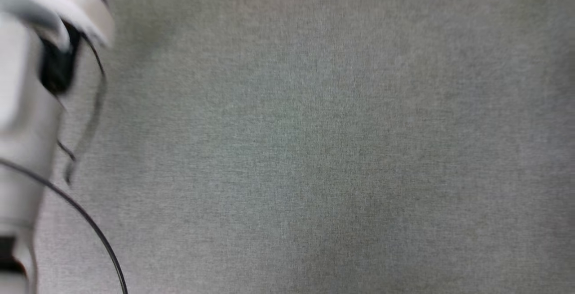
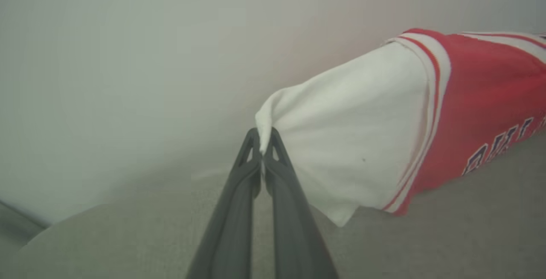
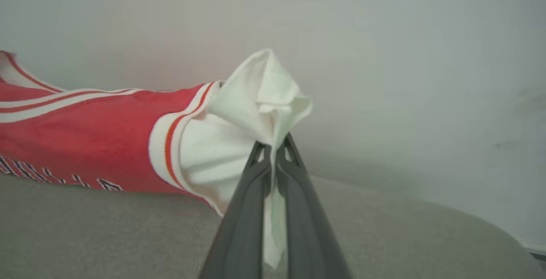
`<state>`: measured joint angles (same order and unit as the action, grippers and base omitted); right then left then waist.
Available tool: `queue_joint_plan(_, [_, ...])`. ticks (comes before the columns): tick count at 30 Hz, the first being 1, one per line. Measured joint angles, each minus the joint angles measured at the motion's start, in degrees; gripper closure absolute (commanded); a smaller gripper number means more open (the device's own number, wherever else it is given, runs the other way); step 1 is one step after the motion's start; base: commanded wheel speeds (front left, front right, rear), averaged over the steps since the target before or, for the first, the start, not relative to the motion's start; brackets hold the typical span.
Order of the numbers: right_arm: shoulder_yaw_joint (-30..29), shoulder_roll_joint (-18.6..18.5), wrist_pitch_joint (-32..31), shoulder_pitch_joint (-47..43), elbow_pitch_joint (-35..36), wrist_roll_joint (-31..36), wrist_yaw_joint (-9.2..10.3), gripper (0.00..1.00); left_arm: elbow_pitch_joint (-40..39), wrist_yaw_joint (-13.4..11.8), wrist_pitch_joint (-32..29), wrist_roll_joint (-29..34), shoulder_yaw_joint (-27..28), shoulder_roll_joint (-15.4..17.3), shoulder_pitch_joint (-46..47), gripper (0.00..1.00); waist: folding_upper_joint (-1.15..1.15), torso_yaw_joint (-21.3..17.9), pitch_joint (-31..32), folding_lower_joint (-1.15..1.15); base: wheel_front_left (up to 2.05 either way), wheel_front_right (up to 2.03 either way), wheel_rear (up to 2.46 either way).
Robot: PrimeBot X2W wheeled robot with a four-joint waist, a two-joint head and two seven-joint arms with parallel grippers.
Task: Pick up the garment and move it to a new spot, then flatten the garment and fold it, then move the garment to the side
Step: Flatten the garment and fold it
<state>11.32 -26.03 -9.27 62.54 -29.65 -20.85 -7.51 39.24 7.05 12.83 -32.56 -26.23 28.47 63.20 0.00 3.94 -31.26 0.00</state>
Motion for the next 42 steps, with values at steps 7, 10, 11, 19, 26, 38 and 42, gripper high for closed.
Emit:
queue_joint_plan(7, [4.5, -3.5, -3.2, -17.4, 4.1, -7.2, 0.0, 1.0, -3.1, -0.1, -0.5, -2.4, -2.8, 0.0, -18.5, 1.0, 0.0, 0.4, 7.0, -0.01, 0.0, 0.0, 0.0])
queue_joint_plan(10, [6.1, -5.7, -3.5, -23.5, 6.0, -8.8, -0.01, 1.0, -5.3, -0.2, -2.2, -4.4, -3.0, 1.4, -25.2, 1.0, 0.0, 0.4, 10.0, -0.02, 0.0, 0.0, 0.0])
queue_joint_plan(11, [6.4, -6.4, -3.6, -25.4, 6.6, -9.7, -0.01, 1.0, -6.3, -0.5, -2.5, -4.7, -3.1, 2.0, -27.2, 1.0, 0.0, 0.4, 11.0, -0.01, 0.0, 0.0, 0.0])
queue_joint_plan(19, [7.8, -9.1, -4.1, -38.0, 10.6, -14.5, -0.03, 1.0, -14.4, -2.5, -6.3, -7.8, -3.9, 5.4, -41.4, 1.0, 0.0, 0.2, 17.6, -0.02, 0.0, 0.0, 0.0])
queue_joint_plan(26, [8.5, -10.6, -4.9, -48.6, 13.6, -15.6, -0.03, 1.0, -23.4, -6.4, -9.8, -10.2, -4.4, 8.5, -53.7, 1.0, 0.0, -0.9, 22.9, -0.02, 0.0, 0.0, 0.0])
queue_joint_plan(38, [7.8, -11.6, -4.0, -61.1, 16.2, -16.1, -0.03, 1.0, -34.6, -12.1, -12.7, -12.5, -5.4, 10.9, -66.0, 1.0, 0.0, -2.3, 27.2, -0.02, 0.0, 0.0, 0.0])
queue_joint_plan(42, [8.1, -12.0, -3.9, -62.6, 16.1, -17.1, -0.02, 1.0, -36.1, -12.7, -12.8, -12.7, -5.5, 10.8, -66.9, 1.0, 0.0, -2.4, 27.4, -0.01, 0.0, 0.0, 0.0])
